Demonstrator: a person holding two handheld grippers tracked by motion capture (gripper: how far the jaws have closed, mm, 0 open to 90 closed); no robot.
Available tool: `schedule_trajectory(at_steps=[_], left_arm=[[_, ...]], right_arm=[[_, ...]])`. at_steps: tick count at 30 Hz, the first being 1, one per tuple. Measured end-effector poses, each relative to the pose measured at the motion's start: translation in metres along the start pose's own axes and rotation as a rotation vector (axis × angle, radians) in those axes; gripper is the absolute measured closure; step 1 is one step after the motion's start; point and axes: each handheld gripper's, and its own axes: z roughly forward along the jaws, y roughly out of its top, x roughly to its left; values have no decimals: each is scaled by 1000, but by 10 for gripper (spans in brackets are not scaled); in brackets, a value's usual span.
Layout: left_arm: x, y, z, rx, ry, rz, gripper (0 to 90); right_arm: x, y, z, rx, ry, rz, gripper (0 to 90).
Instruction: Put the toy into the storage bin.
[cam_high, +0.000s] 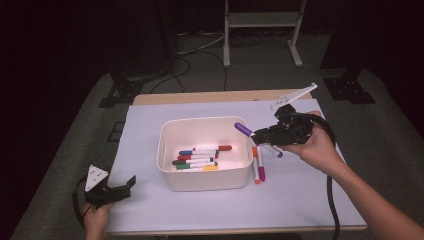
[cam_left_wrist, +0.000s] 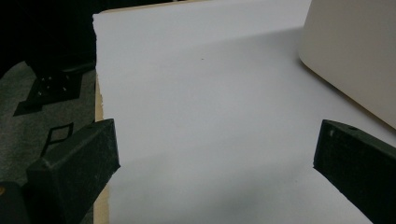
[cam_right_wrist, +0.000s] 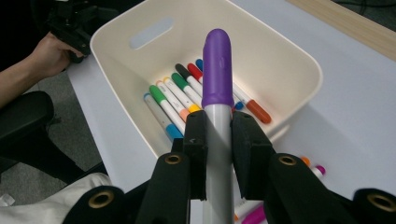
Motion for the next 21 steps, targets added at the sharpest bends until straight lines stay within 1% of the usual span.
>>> schedule_trajectory(at_steps=[5,13,19,21], left_arm=[[0,0,0,0,-2,-1,0],[0,0,0,-1,-4,-4,0],[0,0,0,-1,-6,-5,0],[0,0,0,-1,-6,-6,0]], right_arm=[[11,12,11,7,30,-44,758],[27,26,34,34,74,-89,758],[34,35,48,46,101,-120,758],[34,36,50,48,108,-123,758]])
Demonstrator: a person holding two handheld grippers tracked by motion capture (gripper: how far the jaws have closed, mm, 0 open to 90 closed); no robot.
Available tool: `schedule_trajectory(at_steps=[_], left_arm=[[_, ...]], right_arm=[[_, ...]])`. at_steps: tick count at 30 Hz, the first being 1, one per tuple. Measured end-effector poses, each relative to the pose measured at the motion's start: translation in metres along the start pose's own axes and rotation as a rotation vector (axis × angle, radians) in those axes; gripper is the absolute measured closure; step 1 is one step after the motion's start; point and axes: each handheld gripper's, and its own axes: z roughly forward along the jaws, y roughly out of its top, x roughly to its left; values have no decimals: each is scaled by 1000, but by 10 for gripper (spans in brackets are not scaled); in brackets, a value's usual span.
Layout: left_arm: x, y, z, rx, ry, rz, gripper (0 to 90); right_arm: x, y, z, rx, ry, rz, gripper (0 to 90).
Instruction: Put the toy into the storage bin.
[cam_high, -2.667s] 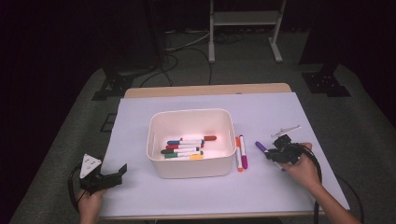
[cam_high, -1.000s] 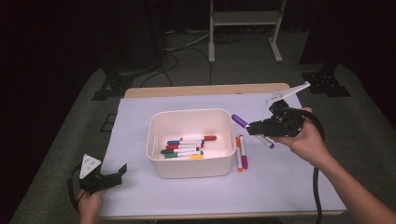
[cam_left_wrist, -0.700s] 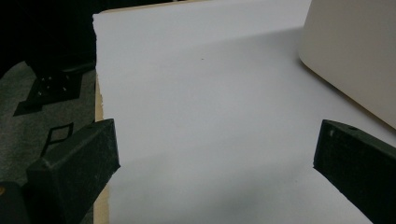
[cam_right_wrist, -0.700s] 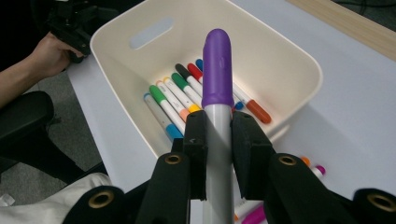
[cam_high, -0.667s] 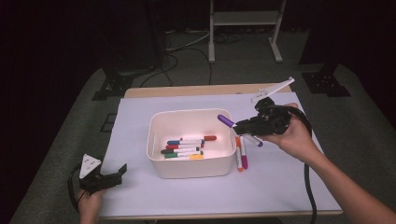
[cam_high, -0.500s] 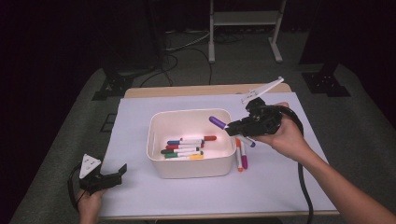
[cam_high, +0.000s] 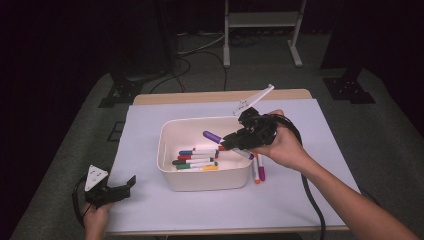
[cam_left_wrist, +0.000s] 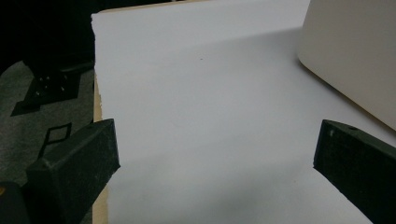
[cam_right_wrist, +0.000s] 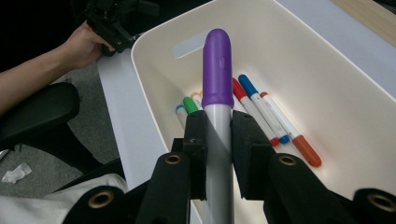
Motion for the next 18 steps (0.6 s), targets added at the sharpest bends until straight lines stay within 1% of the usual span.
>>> schedule_trajectory(at_steps=[1,8,14,18], left_arm=[[0,0,0,-1,0,0,0],[0,0,0,2,-2,0,0],[0,0,0,4,-3,1,0],[0,0,0,4,-5,0,0]], right_arm=[[1,2,6,-1,12,-16,758],[2,9,23,6,43,-42,757],[5,15,40,32,59,-77,757],[5,18,55,49,78,-89,758]])
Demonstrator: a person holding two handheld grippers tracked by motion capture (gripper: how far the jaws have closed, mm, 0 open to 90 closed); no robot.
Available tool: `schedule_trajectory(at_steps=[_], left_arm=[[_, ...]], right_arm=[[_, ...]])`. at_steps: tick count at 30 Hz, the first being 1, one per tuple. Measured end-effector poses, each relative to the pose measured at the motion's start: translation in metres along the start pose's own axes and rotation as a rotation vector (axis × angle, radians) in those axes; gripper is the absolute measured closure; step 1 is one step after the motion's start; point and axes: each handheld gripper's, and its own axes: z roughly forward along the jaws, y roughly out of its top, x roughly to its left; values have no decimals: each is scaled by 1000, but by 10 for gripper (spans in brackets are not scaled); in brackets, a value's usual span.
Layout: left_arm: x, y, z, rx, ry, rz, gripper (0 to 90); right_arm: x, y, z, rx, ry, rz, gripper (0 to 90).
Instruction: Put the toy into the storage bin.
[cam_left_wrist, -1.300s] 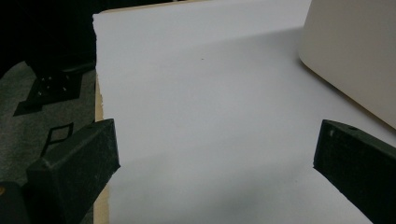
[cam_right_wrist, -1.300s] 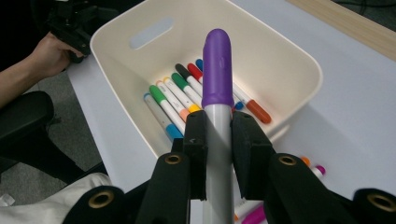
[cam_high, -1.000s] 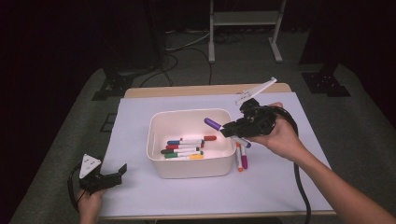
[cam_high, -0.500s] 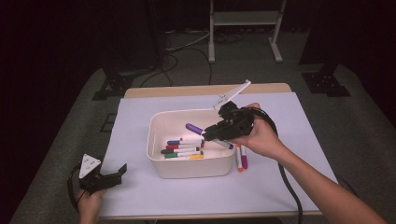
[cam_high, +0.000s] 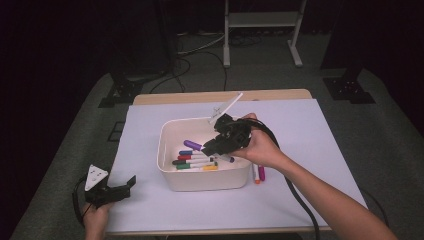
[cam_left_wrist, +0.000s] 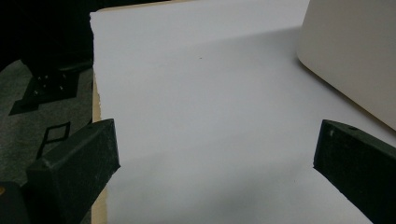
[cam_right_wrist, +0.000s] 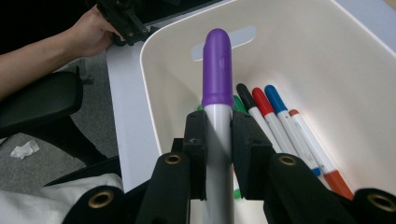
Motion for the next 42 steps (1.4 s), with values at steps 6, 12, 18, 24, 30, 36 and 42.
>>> schedule_trajectory(at_steps=[6,12,18,24,30,36,42], left_arm=[[1,0,0,0,-2,0,0],[1,0,0,-3,-2,-1,0],[1,0,0,-3,-3,-2,0],[1,0,0,-5,-2,-3,0],[1,0,0,-7,-3,-6,0],[2,0,0,-9,-5,-8,0],[2,0,0,-8,-6,-9,0]], right_arm=[[-5,4,21,22,26,-10,758],[-8,8,40,45,49,-32,757],[-6,11,58,83,57,-59,757],[-4,13,74,124,60,-86,757],[-4,14,86,152,70,-93,757],[-4,13,93,181,66,-96,752],[-2,13,89,171,46,-110,663]])
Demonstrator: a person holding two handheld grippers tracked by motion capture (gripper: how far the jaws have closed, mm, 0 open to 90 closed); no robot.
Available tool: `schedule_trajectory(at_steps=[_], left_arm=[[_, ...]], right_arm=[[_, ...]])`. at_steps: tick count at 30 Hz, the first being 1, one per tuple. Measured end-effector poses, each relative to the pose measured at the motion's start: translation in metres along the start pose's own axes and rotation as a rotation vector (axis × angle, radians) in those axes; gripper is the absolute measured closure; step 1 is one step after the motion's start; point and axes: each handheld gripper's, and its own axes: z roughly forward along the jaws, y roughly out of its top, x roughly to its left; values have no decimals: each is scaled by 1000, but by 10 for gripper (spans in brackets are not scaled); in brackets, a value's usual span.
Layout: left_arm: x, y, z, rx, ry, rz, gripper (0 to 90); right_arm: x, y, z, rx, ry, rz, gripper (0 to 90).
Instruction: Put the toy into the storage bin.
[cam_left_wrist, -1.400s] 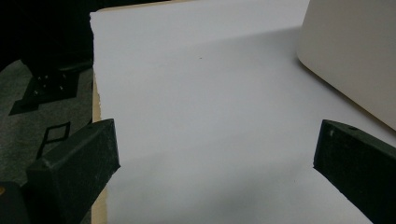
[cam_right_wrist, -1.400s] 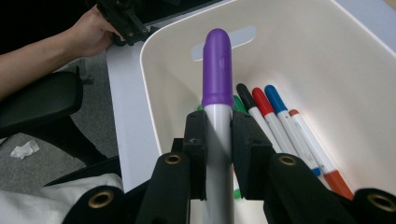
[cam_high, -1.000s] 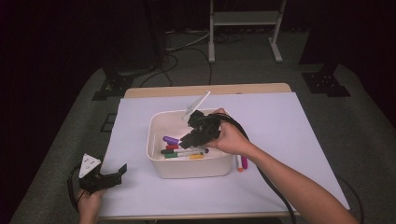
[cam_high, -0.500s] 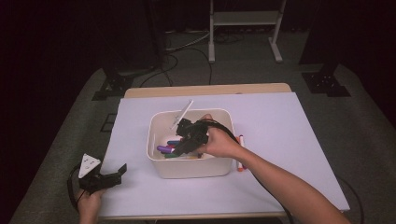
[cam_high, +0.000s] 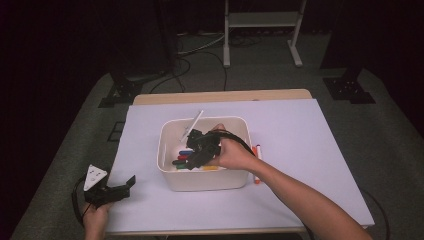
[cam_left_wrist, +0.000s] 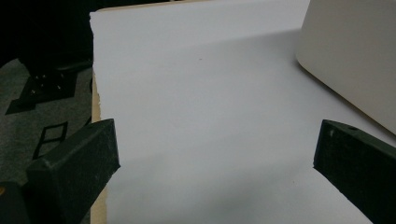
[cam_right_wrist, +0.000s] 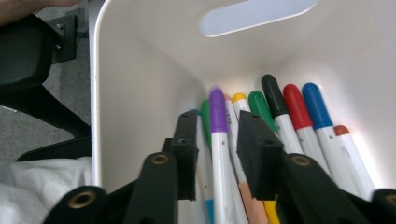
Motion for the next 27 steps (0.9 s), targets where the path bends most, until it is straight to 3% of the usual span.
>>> schedule_trajectory(at_steps=[9,18,23,27], left_arm=[[-1,0,0,1,4,5,0],[-1,0,0,2,6,10,0],[-2,0,-1,-1,9,16,0],[-2,0,-1,-1,9,16,0]], right_arm=[[1,-10,-42,-72,-33,38,540],[-2,-46,-90,-131,-102,91,411],[-9,-72,-112,-166,-127,152,352],[-11,-86,-121,-178,-144,187,338]])
